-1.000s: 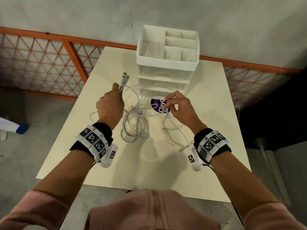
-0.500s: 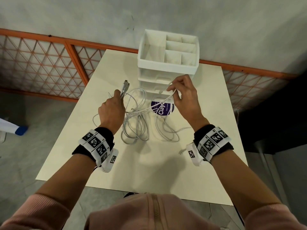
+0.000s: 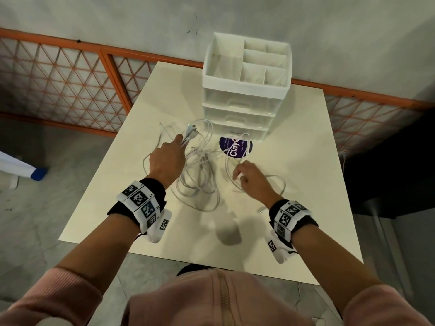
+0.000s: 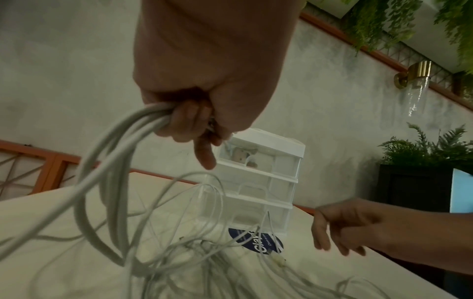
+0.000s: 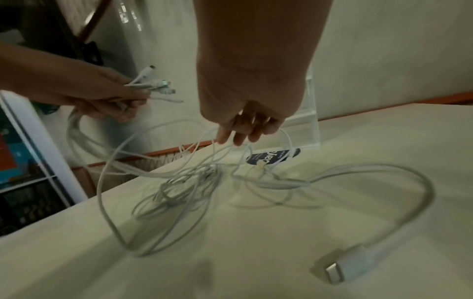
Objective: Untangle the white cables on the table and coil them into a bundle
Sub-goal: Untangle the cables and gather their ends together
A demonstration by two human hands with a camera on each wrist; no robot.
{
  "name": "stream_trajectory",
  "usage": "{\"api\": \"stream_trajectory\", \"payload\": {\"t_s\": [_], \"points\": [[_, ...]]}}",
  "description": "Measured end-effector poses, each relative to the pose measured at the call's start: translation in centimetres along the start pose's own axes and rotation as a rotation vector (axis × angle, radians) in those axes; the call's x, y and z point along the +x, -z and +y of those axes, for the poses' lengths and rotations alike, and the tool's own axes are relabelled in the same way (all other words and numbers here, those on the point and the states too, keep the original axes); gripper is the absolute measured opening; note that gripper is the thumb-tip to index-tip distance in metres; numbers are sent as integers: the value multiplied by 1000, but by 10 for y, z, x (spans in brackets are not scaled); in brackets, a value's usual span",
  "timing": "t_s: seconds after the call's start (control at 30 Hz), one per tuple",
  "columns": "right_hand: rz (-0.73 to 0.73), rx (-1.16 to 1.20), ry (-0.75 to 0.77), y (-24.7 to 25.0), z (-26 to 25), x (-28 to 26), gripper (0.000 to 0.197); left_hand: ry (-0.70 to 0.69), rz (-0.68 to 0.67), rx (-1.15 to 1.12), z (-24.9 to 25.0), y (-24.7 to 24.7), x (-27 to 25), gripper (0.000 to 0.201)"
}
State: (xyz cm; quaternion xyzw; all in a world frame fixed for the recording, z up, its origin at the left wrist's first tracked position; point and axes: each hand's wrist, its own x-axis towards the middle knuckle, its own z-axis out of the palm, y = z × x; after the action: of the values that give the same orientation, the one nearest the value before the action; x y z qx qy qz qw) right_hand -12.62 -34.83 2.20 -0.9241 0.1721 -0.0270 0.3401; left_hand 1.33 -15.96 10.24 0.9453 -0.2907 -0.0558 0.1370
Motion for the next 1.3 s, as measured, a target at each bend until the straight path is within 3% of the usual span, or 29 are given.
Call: {"api": "stream_trajectory", "payload": {"t_s": [0.07, 0.1, 0.27, 0.47, 0.7, 0.77, 0.87, 0.93, 1.03, 1.17, 1.3], "points": [[137, -41, -72, 4, 12, 8, 30, -20, -16, -71, 3, -5, -2, 35], [133, -75, -120, 4, 19, 12, 28, -25, -30, -117, 5, -7, -3, 37], [-108, -178, -373, -8, 32, 10, 38, -83, -100, -410, 17, -11, -8, 35], [-102, -183, -440, -3, 33, 8, 40, -88, -175, -551, 27, -13, -10, 31], [-224, -196, -491, 4, 30, 1, 47, -127, -180, -587, 41, -12, -11, 37], [-154, -164, -496, 12, 24, 3, 40, -136, -175, -600, 42, -14, -10, 38], [57, 176, -545, 33, 8, 7, 21, -148, -177, -649, 45, -18, -8, 36], [119, 541, -496, 49, -14, 7, 6, -148, -195, -733, 49, -19, -8, 34], [100, 787, -280, 67, -48, -1, 13, -136, -240, -867, 58, -20, -9, 31], [-102, 668, -117, 66, -75, -7, 14, -42, -272, -1027, 70, -18, -8, 33], [-121, 464, -69, 57, -83, -6, 15, -66, -247, -1037, 77, -15, -4, 29]]}}
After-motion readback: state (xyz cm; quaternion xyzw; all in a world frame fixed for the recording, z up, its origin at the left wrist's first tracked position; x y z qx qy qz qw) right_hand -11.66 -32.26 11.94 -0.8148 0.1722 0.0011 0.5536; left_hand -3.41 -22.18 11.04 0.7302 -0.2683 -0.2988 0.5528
